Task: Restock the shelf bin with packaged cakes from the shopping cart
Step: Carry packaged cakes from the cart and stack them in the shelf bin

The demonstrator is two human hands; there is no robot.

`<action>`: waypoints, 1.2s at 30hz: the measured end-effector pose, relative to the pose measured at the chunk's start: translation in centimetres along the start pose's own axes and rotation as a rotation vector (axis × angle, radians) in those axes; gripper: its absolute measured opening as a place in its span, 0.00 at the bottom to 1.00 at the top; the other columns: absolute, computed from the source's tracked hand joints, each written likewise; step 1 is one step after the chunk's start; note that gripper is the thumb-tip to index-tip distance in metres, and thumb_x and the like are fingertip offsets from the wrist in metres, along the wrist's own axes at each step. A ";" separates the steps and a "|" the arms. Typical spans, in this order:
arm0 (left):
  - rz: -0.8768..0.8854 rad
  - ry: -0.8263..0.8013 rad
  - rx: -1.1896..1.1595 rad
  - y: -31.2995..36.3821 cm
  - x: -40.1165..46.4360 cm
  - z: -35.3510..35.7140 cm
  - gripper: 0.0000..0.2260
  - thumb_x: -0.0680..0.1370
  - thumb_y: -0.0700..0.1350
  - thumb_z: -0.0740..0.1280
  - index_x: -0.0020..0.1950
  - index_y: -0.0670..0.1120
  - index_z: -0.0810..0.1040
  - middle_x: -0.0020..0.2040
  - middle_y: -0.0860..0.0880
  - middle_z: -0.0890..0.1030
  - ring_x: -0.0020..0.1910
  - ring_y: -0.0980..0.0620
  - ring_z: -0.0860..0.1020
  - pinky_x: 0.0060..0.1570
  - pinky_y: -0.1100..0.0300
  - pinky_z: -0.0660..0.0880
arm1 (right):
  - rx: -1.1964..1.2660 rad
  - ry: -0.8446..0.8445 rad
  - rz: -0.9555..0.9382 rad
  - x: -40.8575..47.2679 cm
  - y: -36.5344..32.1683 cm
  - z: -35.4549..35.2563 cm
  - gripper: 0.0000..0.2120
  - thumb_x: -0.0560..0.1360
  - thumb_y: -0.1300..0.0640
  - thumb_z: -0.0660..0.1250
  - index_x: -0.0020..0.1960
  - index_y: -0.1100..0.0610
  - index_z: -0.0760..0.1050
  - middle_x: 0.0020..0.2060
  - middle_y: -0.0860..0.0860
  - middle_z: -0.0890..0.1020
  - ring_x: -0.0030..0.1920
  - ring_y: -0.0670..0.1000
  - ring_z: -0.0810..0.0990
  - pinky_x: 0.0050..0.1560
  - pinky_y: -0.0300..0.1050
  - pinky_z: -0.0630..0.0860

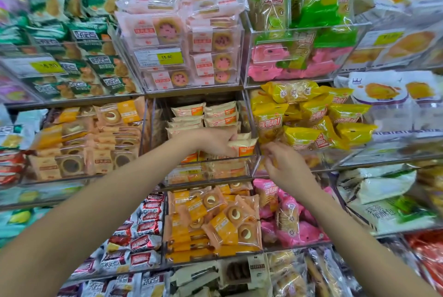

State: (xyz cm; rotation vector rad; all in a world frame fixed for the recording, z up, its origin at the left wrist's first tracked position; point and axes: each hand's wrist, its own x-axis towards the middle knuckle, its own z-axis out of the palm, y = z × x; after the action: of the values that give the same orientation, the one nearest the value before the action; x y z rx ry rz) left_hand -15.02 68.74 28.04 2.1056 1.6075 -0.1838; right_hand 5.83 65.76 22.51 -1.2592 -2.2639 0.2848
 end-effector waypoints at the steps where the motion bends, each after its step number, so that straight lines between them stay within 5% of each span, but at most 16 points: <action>1: 0.000 -0.027 -0.020 -0.2 0.2 0.2 0.10 0.77 0.51 0.63 0.52 0.50 0.64 0.40 0.54 0.68 0.35 0.56 0.65 0.32 0.59 0.61 | 0.013 -0.005 0.008 0.0 0.0 0.0 0.13 0.75 0.63 0.62 0.58 0.62 0.76 0.51 0.56 0.81 0.52 0.56 0.78 0.50 0.50 0.74; 5: -0.045 -0.144 -0.033 -1.6 0.6 0.7 0.12 0.79 0.55 0.60 0.57 0.51 0.63 0.60 0.49 0.70 0.51 0.51 0.68 0.48 0.57 0.66 | 0.038 -0.030 0.017 0.1 0.0 -0.2 0.13 0.76 0.62 0.62 0.60 0.61 0.75 0.52 0.55 0.81 0.54 0.55 0.77 0.52 0.49 0.74; 7: -0.050 -0.159 -0.233 -1.9 0.2 0.8 0.22 0.76 0.64 0.59 0.63 0.51 0.65 0.70 0.50 0.65 0.65 0.50 0.66 0.62 0.54 0.64 | 0.037 -0.034 0.024 0.0 0.0 -0.2 0.14 0.76 0.62 0.62 0.60 0.61 0.75 0.53 0.55 0.80 0.55 0.55 0.76 0.52 0.49 0.74; 10: -0.045 -0.063 -0.389 -1.9 0.1 1.0 0.26 0.75 0.66 0.58 0.67 0.50 0.67 0.73 0.52 0.64 0.71 0.50 0.62 0.70 0.53 0.60 | 0.034 -0.026 0.020 0.0 0.0 -0.1 0.13 0.76 0.62 0.62 0.60 0.61 0.75 0.53 0.55 0.80 0.55 0.55 0.76 0.51 0.46 0.71; 13: 0.023 0.104 -0.131 -1.9 0.9 1.6 0.14 0.77 0.55 0.64 0.58 0.50 0.69 0.64 0.50 0.70 0.64 0.51 0.67 0.62 0.55 0.67 | 0.031 -0.014 0.018 -0.1 -0.1 0.0 0.13 0.76 0.62 0.63 0.59 0.61 0.75 0.53 0.55 0.80 0.55 0.55 0.76 0.48 0.41 0.68; 17: 0.085 0.201 -0.013 -1.3 1.4 1.6 0.17 0.76 0.53 0.67 0.61 0.48 0.68 0.60 0.50 0.67 0.55 0.54 0.66 0.52 0.59 0.66 | 0.029 -0.012 0.004 -0.2 0.0 0.0 0.13 0.75 0.62 0.63 0.59 0.61 0.75 0.53 0.55 0.80 0.55 0.55 0.75 0.48 0.39 0.65; 21: 0.002 0.101 -0.016 -1.5 1.9 2.2 0.22 0.77 0.53 0.66 0.64 0.49 0.60 0.64 0.48 0.66 0.55 0.51 0.68 0.48 0.57 0.68 | 0.029 -0.011 0.003 -0.3 0.0 0.0 0.13 0.75 0.62 0.64 0.59 0.61 0.75 0.53 0.55 0.80 0.55 0.55 0.75 0.48 0.41 0.67; 27: -0.110 0.138 0.122 -1.5 3.1 2.7 0.37 0.74 0.56 0.68 0.74 0.50 0.49 0.76 0.47 0.55 0.74 0.45 0.55 0.65 0.46 0.66 | 0.031 -0.026 0.008 -0.2 0.1 0.2 0.14 0.75 0.62 0.63 0.61 0.61 0.74 0.54 0.55 0.80 0.57 0.55 0.73 0.53 0.48 0.70; 32: -0.083 0.121 0.107 -2.6 3.2 2.6 0.31 0.78 0.60 0.60 0.74 0.44 0.59 0.73 0.43 0.63 0.70 0.43 0.63 0.66 0.51 0.66 | 0.031 -0.025 0.014 -0.3 0.0 0.2 0.15 0.76 0.61 0.63 0.62 0.60 0.73 0.56 0.54 0.79 0.58 0.55 0.73 0.55 0.48 0.70; 36: 0.007 0.279 -0.152 -3.6 2.6 2.6 0.10 0.80 0.53 0.60 0.51 0.48 0.74 0.57 0.41 0.77 0.46 0.51 0.75 0.43 0.56 0.70 | 0.037 -0.028 0.025 -0.3 0.0 0.2 0.15 0.76 0.61 0.63 0.63 0.59 0.73 0.57 0.54 0.79 0.60 0.55 0.72 0.58 0.49 0.70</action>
State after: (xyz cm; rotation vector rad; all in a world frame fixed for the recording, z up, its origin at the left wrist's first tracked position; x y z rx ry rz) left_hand -17.16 70.51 23.76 2.0891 1.7086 0.2374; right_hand 5.82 65.47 22.23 -1.2723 -2.2573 0.3545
